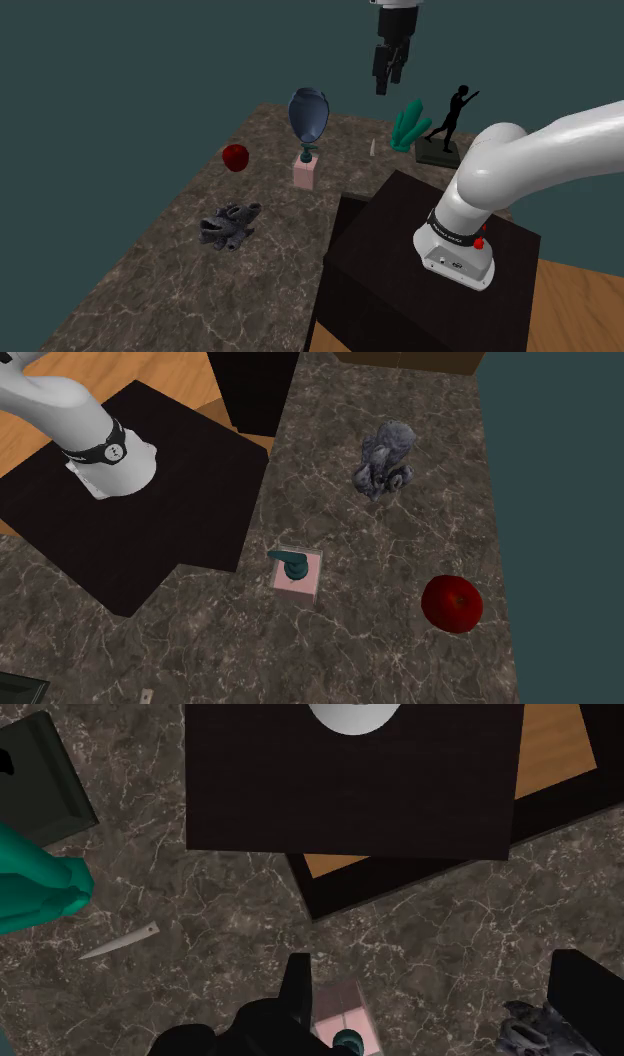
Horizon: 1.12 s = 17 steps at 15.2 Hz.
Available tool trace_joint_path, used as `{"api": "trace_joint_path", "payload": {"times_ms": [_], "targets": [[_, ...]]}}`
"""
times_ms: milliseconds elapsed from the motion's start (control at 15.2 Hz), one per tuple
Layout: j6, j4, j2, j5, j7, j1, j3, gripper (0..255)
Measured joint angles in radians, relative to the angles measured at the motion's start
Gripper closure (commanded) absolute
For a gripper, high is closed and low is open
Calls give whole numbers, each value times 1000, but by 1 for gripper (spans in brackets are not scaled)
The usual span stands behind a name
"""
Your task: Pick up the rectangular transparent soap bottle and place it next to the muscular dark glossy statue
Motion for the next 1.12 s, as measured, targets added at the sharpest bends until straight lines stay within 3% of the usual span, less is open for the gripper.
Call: {"api": "trace_joint_path", "payload": {"times_ms": [264,1122], "targets": [[69,-18,50,-3,-13,2,-7,0],[502,-34,456,13,-69,27,-22,0]]}}
